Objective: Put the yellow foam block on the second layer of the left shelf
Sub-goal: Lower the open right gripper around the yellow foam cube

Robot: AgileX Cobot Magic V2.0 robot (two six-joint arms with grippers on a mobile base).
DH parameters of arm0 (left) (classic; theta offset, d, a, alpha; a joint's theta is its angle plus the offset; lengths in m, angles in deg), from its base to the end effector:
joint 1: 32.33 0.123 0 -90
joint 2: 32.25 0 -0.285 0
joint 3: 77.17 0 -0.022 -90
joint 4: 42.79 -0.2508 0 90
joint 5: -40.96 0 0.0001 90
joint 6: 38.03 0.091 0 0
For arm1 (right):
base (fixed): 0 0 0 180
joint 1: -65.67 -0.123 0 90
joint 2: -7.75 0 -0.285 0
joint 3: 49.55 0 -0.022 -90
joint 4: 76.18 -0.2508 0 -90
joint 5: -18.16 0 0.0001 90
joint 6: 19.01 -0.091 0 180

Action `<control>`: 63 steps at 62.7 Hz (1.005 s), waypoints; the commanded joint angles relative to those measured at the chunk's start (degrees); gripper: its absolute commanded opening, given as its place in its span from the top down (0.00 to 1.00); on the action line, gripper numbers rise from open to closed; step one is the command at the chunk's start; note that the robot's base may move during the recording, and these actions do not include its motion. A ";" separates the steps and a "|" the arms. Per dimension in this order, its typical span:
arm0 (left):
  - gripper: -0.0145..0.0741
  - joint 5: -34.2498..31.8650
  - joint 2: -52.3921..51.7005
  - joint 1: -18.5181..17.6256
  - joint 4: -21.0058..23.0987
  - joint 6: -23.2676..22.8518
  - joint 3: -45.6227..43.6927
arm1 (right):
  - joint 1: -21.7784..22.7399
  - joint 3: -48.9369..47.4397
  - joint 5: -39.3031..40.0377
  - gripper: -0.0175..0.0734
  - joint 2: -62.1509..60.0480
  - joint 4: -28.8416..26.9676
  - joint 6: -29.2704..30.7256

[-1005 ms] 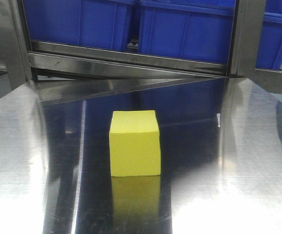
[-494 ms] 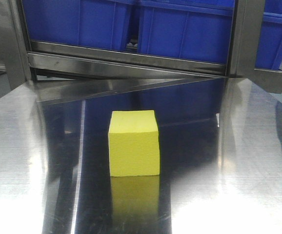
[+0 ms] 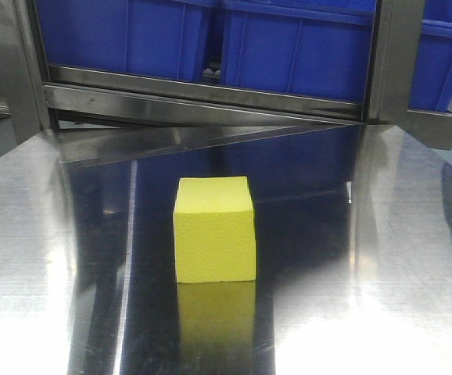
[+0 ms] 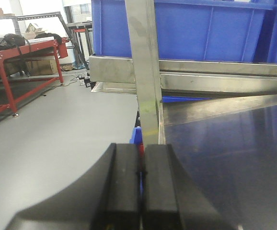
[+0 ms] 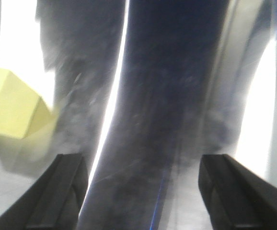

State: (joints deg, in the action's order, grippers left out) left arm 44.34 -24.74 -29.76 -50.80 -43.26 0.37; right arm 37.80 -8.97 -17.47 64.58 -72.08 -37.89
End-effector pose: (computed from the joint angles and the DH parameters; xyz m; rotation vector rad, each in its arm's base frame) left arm 0.0563 0.0033 0.2063 -0.0039 1.5434 0.0802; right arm 0.1450 0.0724 0.2890 -0.2304 2.3323 0.3318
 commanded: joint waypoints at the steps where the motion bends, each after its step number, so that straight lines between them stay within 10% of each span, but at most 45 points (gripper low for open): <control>1: 0.68 -4.69 -1.19 0.06 0.34 -0.29 1.32 | -3.64 -5.50 0.30 0.15 4.24 0.76 -4.27; 23: 0.68 -4.69 -1.19 0.06 0.34 -0.29 1.32 | -15.51 -24.00 -13.30 0.15 25.78 0.76 -20.76; 63: 0.68 -4.69 -1.19 0.06 0.34 -0.29 1.32 | -22.78 -47.88 -23.48 0.15 45.79 0.95 -21.36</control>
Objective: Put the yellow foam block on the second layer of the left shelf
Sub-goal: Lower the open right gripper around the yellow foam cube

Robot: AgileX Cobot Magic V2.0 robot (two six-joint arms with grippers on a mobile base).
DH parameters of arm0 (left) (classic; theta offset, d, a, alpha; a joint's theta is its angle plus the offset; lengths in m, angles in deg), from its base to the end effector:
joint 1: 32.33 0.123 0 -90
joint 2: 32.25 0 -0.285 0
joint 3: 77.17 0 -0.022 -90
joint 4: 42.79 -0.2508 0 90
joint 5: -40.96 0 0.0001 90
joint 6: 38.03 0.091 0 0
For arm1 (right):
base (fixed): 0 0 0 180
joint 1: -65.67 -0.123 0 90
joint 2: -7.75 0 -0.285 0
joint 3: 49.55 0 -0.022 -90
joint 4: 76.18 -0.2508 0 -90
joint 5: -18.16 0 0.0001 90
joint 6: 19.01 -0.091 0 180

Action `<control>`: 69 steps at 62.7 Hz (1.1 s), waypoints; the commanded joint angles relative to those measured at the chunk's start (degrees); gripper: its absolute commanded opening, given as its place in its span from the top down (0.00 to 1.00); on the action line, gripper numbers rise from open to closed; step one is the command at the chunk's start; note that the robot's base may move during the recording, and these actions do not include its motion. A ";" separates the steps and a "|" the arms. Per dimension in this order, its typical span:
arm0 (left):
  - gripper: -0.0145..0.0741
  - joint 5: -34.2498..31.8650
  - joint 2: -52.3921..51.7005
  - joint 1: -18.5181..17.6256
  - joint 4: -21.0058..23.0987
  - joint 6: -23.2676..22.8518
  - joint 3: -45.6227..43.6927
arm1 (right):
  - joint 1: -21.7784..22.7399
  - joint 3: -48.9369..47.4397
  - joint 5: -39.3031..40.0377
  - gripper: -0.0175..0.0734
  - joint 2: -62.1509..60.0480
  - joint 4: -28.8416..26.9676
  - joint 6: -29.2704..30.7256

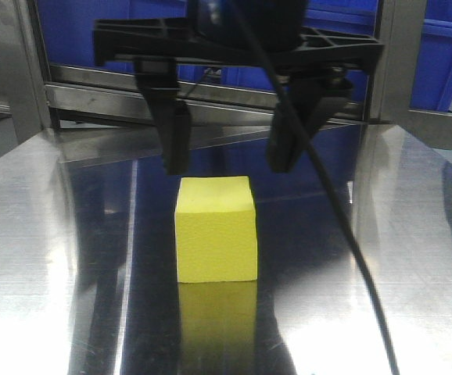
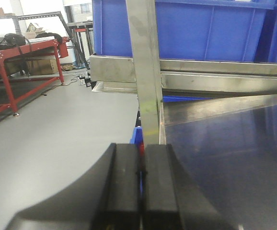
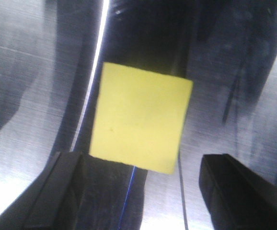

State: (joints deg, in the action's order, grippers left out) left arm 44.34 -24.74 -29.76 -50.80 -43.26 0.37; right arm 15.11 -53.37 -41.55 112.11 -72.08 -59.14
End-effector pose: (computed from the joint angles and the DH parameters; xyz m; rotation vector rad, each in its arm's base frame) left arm 0.0563 0.0033 0.2063 -0.0039 1.5434 0.0802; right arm 0.2279 0.2683 0.2894 -0.2937 2.8226 0.2835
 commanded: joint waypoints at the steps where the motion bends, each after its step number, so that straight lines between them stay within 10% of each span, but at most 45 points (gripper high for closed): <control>1: 0.68 -4.69 -1.19 0.06 0.34 -0.29 1.32 | -0.09 -3.66 0.55 0.15 -1.70 0.95 -0.11; 69: 0.68 -4.69 -1.19 0.06 0.34 -0.29 1.32 | -0.09 -6.04 1.61 0.15 3.23 5.48 -8.05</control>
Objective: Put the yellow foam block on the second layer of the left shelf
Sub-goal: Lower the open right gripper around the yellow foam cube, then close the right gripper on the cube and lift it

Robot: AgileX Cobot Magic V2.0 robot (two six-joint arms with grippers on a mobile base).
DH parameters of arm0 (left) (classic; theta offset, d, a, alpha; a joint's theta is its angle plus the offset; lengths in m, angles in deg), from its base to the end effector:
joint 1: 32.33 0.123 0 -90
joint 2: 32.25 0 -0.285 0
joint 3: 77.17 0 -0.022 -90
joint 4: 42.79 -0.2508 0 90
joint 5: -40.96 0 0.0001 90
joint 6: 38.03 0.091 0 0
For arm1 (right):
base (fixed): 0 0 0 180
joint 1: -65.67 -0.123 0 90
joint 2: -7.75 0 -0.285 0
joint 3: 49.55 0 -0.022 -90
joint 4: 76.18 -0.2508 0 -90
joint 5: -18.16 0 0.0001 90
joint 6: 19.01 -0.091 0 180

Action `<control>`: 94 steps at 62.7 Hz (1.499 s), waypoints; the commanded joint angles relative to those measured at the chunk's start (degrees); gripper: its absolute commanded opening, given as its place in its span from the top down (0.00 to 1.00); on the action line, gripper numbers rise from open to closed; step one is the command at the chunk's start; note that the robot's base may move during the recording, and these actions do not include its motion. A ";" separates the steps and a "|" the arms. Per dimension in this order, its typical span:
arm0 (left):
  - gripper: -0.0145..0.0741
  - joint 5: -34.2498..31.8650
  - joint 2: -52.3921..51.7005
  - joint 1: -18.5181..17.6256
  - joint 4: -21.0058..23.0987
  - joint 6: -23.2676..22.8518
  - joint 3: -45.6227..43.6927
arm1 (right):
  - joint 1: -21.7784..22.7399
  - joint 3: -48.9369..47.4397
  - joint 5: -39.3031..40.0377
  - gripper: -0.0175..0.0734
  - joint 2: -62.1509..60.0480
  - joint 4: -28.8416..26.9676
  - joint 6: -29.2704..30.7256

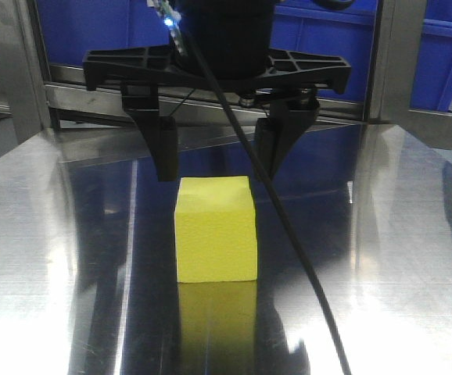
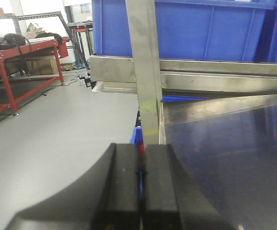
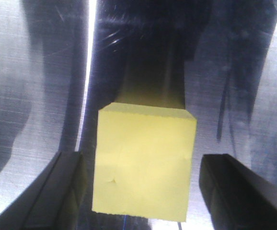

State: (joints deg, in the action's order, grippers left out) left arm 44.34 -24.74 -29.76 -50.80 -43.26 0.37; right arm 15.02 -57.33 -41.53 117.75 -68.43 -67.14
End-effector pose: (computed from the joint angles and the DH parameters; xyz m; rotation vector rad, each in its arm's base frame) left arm 0.0563 0.0033 0.2063 -0.0039 1.5434 0.0802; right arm 0.2463 0.2837 0.2734 -0.1327 2.8287 0.2243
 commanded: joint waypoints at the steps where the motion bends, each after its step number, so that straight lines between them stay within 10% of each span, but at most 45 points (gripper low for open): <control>1: 0.68 -4.69 -1.19 0.06 0.34 -0.29 1.32 | 0.00 -2.09 1.59 0.15 -2.35 1.91 -0.05; 94: 0.68 -4.69 -1.19 0.06 0.34 -0.29 1.32 | 0.00 0.35 2.60 0.16 2.06 0.75 -0.05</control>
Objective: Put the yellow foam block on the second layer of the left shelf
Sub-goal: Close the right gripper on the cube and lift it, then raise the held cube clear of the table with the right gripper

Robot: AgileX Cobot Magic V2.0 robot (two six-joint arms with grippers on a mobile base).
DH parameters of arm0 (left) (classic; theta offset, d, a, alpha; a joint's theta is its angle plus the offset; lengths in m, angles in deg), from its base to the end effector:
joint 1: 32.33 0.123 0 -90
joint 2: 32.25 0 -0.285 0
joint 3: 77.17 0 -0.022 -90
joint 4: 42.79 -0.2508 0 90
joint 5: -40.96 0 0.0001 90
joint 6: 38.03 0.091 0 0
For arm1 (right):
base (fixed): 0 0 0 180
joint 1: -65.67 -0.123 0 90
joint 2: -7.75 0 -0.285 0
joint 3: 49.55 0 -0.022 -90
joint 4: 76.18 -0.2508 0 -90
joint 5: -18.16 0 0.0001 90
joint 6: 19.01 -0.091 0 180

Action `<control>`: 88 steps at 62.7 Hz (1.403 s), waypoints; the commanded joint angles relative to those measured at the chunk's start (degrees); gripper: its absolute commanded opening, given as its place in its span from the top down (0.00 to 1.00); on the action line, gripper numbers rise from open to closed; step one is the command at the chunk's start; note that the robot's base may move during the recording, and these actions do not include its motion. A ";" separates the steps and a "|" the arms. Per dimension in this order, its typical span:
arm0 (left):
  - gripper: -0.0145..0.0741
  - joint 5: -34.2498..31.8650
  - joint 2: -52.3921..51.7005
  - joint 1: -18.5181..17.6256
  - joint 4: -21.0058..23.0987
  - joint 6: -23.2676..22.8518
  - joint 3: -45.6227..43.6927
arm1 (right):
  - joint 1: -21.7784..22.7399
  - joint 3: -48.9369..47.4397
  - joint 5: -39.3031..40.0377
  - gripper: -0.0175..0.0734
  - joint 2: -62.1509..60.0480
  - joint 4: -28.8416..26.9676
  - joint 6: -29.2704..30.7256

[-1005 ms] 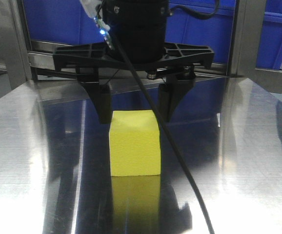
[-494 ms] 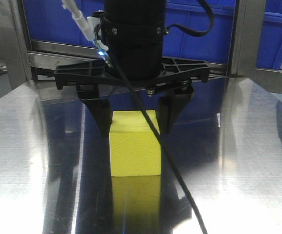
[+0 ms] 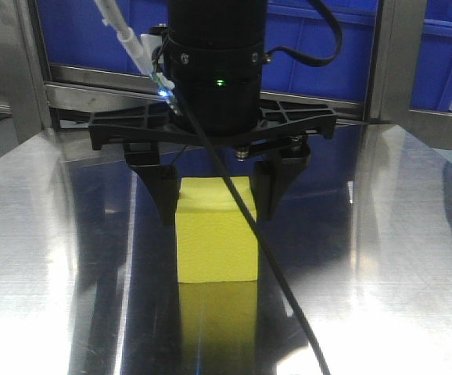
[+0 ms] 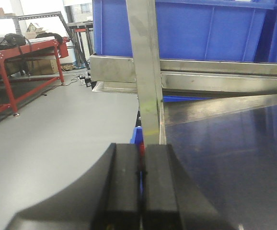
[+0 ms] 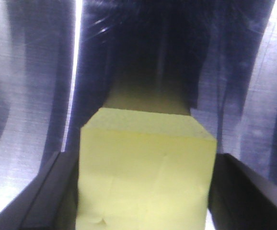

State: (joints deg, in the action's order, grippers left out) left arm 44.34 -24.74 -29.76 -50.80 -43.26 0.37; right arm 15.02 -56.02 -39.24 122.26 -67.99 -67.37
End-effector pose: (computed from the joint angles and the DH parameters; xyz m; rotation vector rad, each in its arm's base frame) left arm 0.0563 0.0033 0.2063 -0.0039 1.5434 0.0802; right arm 0.2535 0.2920 0.2382 -0.1461 2.8705 0.1574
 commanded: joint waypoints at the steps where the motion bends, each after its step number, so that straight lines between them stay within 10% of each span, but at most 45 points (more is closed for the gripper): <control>1: 0.68 -4.69 -1.19 0.06 0.34 -0.29 1.32 | 0.00 -0.95 0.30 0.16 -2.45 0.31 0.18; 52: 0.68 -4.69 -1.19 0.06 0.34 -0.29 1.32 | 1.63 -0.26 0.28 0.31 -8.76 -0.38 8.36; 88: 0.68 -4.69 -1.19 0.06 0.34 -0.29 1.32 | 21.64 27.42 7.14 0.31 -35.94 -6.13 26.51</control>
State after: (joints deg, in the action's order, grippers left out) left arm 44.34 -24.74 -29.76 -50.80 -43.26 0.37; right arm 32.55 -31.24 -34.93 92.96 -73.25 -44.61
